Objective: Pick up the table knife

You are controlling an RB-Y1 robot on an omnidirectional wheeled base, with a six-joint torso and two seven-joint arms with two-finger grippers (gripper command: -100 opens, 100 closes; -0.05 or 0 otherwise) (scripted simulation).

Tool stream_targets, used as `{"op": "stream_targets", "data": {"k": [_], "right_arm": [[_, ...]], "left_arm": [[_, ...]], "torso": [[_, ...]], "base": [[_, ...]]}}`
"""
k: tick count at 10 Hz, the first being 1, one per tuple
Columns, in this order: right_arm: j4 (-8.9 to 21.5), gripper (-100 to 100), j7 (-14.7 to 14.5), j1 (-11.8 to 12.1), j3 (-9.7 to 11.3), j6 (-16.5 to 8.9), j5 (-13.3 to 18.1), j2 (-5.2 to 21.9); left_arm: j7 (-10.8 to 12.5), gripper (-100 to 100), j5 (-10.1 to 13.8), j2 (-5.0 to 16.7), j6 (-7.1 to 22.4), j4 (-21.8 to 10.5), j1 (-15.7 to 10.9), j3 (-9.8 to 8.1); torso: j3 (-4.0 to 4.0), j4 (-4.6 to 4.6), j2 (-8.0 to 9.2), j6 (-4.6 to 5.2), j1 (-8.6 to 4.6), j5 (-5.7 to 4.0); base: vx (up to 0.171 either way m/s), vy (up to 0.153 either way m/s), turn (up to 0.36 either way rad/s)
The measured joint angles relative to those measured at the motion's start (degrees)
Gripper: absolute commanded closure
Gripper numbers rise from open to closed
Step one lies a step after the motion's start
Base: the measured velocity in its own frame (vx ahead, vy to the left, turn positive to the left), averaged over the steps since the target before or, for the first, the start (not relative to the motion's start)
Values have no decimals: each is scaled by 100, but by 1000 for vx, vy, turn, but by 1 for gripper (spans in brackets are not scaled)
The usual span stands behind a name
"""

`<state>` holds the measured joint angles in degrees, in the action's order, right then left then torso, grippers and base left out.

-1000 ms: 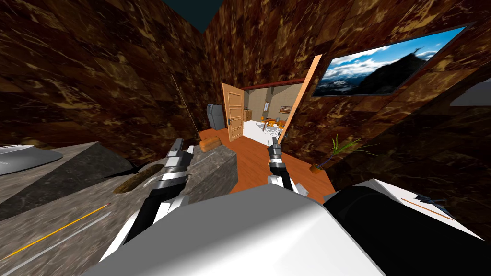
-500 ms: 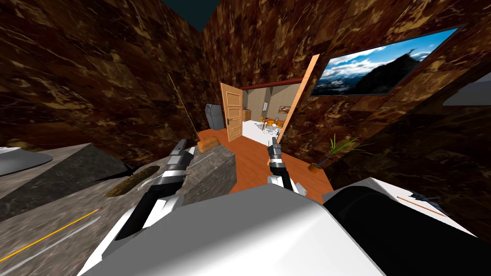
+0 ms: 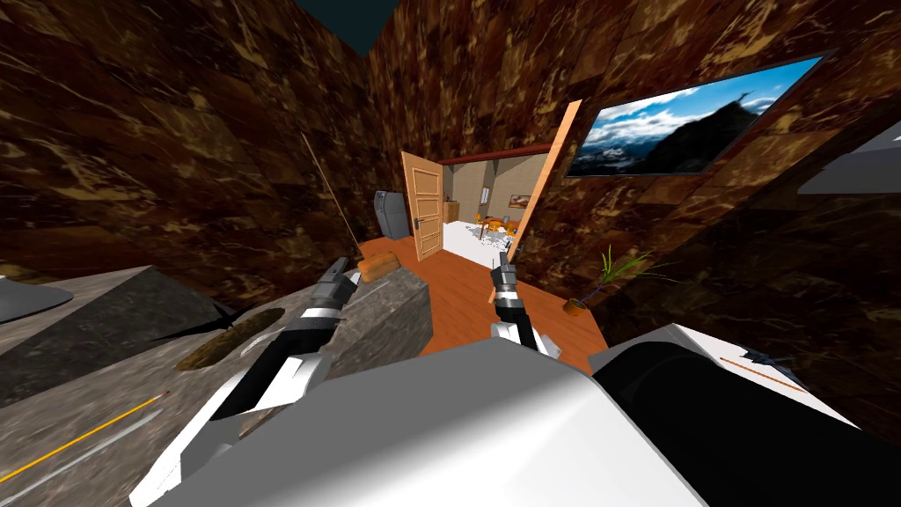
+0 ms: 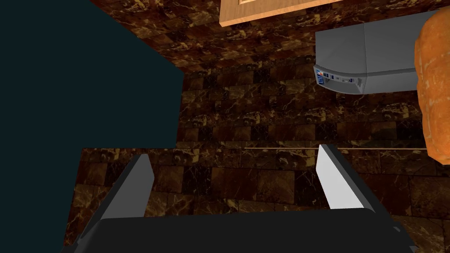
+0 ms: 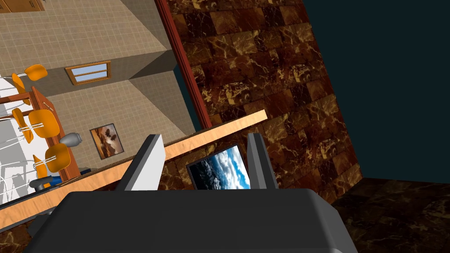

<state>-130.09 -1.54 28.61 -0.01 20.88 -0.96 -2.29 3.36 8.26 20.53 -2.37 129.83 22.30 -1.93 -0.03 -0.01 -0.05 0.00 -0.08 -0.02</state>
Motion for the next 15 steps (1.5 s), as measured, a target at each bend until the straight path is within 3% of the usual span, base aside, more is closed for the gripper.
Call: {"op": "stream_targets", "data": {"k": [5, 15], "right_arm": [[0, 0, 0, 0, 0, 0, 0, 0], [0, 0, 0, 0, 0, 0, 0, 0]], "left_arm": [[277, -100, 537, 687, 750, -319, -301, -182], [776, -100, 1504, 1730, 2221, -979, -799, -357]], "torso": [[-2, -1, -4, 1, 1, 0], [-2, -1, -4, -1, 2, 0]], "base": [[16, -24, -35], [16, -20, -36]]}}
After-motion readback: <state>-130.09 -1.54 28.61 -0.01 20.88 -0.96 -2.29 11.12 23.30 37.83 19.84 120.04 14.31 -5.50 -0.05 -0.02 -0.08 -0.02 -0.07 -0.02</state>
